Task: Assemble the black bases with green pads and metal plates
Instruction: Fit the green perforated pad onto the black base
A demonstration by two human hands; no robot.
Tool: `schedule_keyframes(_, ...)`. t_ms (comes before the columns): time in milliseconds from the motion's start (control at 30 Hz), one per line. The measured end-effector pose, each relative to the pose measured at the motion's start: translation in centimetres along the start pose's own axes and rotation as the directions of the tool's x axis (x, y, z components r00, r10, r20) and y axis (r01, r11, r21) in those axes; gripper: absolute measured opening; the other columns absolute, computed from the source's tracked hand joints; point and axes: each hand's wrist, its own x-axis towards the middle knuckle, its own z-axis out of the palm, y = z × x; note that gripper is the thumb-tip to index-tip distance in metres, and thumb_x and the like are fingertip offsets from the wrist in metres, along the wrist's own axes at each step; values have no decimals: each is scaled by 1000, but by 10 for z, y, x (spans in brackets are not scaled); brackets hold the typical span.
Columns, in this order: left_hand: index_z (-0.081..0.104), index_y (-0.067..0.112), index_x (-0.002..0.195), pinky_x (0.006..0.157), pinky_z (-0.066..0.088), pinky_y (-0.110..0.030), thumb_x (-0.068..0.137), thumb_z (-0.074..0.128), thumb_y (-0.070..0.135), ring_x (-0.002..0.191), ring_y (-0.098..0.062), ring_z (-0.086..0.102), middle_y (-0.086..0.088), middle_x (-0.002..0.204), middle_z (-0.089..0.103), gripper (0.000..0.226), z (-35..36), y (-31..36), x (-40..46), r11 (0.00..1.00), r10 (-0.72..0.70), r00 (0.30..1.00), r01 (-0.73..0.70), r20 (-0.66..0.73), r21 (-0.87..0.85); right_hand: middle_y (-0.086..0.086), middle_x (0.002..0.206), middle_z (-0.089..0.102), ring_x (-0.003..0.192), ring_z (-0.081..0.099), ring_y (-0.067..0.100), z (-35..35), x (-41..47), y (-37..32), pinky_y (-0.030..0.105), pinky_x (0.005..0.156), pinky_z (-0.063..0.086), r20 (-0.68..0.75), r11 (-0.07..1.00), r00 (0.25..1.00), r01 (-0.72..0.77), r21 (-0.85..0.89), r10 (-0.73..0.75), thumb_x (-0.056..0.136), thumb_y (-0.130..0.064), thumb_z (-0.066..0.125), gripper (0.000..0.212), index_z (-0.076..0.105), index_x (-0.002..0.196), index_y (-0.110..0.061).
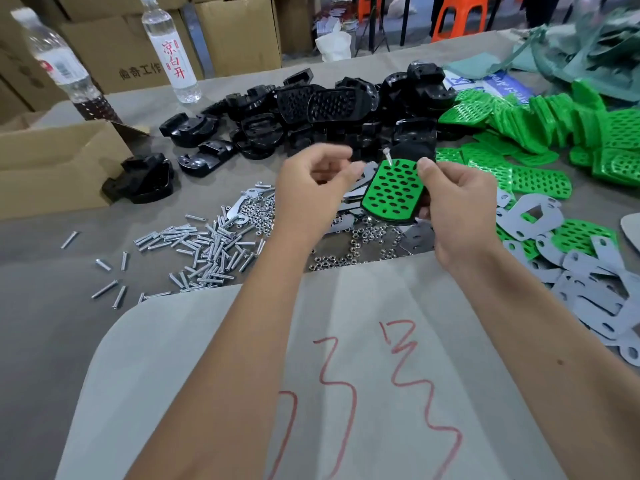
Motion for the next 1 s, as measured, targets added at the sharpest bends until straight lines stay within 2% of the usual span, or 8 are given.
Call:
schedule_keyframes(67, 79, 29, 104, 93, 49, -34, 85, 83, 29, 104, -19, 61, 6, 102, 70, 20, -2, -13, -11, 932, 32, 997, -55, 71, 360, 17, 78, 50, 61, 39, 24, -2, 2, 1, 31, 48, 31, -43, 999, 998, -35, 30, 37, 100, -23, 66, 48, 54, 94, 23)
schedule_keyframes(133, 78, 33, 108, 97, 35, -27, 83, 84, 38, 116, -19, 46, 5, 111, 61, 27, -3, -22, -22, 815, 48, 976, -161, 212, 556, 17, 79, 50, 62, 40, 25, -2, 3, 1, 29, 47, 31, -63, 997, 996, -59, 44, 62, 101, -22, 66, 48, 52, 94, 24)
schedule_keyframes(267, 73, 31, 99, 92, 28, -26, 88, 79, 41, 115, -19, 38, 4, 110, 53, 16, 1, -24, -25, 803, 50, 980, -155, 195, 575, 15, 75, 43, 58, 34, 21, -1, 1, 0, 28, 47, 29, -60, 997, 996, -62, 45, 65, 100, -22, 66, 48, 52, 89, 23)
schedule_keyframes(433, 67, 33, 129, 97, 38, -36, 90, 77, 45, 111, -25, 39, 1, 109, 49, 42, 14, -15, -25, 728, 65, 969, -210, 240, 653, 14, 76, 47, 59, 39, 20, -2, 0, -2, 24, 47, 37, -84, 996, 994, -70, 50, 74, 100, -23, 67, 47, 55, 91, 21)
schedule_keyframes(567, 71, 26, 111, 86, 35, -31, 92, 76, 31, 104, -25, 41, -1, 104, 55, 20, 21, -9, -19, 715, 57, 966, -217, 254, 665, 12, 82, 49, 72, 43, 26, -2, 1, -4, 38, 65, 37, -106, 996, 991, -75, 57, 80, 98, -26, 67, 52, 51, 99, 24)
schedule_keyframes(733, 67, 16, 102, 88, 40, -35, 98, 66, 19, 110, -28, 49, -7, 109, 63, 5, 24, 2, -19, 614, 15, 960, -230, 280, 755, 14, 78, 47, 69, 40, 25, -3, 1, -4, 36, 60, 35, -103, 996, 991, -82, 40, 86, 98, -26, 67, 50, 53, 96, 22)
schedule_keyframes(867, 61, 23, 107, 76, 55, -46, 98, 61, 3, 81, -25, 61, -5, 90, 66, 22, -2, 1, -19, 758, -48, 996, -13, 75, 653, 14, 75, 48, 64, 37, 23, -3, 0, -3, 33, 55, 34, -62, 996, 994, -87, 24, 89, 98, -27, 67, 46, 58, 91, 18)
schedule_keyframes(1000, 62, 38, 139, 58, 44, -19, 105, 42, 6, 59, -2, 56, 4, 90, 61, 51, -24, -4, -25, 869, -123, 990, 76, 64, 488, 18, 71, 48, 65, 40, 23, 0, -3, -3, 38, 61, 36, -13, 999, 1000, -10, -53, 9, 95, -30, 67, 50, 57, 92, 19)
